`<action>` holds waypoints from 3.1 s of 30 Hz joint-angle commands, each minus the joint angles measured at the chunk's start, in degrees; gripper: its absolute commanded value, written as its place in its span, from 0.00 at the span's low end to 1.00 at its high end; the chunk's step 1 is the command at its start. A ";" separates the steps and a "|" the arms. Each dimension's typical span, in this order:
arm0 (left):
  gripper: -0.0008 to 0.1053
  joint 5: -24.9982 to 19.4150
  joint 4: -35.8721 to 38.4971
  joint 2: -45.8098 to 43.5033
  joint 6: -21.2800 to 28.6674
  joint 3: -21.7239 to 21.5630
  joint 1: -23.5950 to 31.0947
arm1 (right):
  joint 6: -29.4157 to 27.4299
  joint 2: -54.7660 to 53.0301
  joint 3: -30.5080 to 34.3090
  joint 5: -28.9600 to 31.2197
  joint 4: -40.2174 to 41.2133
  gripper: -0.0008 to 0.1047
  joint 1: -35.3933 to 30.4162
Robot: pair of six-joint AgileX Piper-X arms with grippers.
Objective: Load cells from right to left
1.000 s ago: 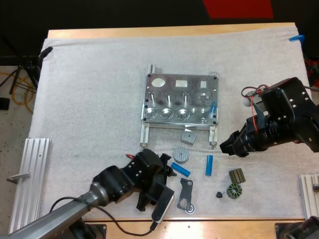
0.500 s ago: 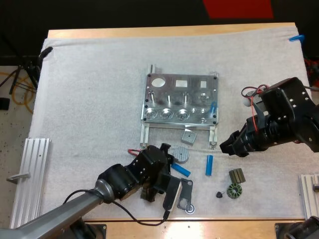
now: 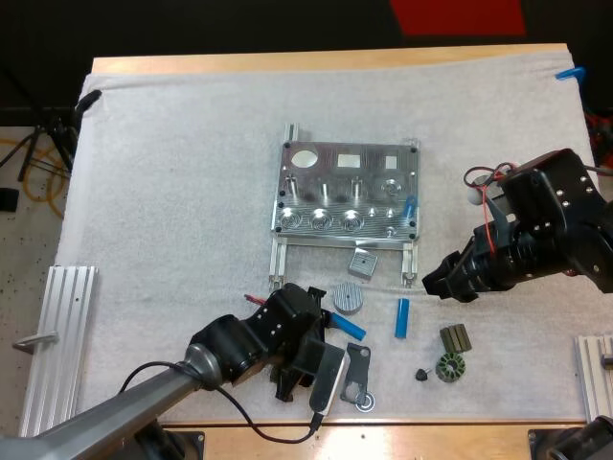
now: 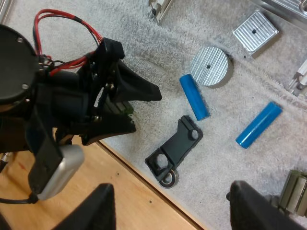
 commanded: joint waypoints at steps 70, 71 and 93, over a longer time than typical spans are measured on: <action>0.01 -2.83 -6.52 14.05 -13.55 -1.45 6.99 | -0.12 -0.49 -0.19 -1.36 -0.89 0.50 -0.19; 0.01 -1.86 -5.35 12.82 -14.87 -1.45 6.99 | 0.03 -0.49 -0.19 -0.84 -1.15 0.50 -0.19; 0.01 -0.65 0.67 -18.74 -29.12 -1.45 6.99 | 13.74 -0.49 14.91 -16.96 -24.02 0.50 -0.19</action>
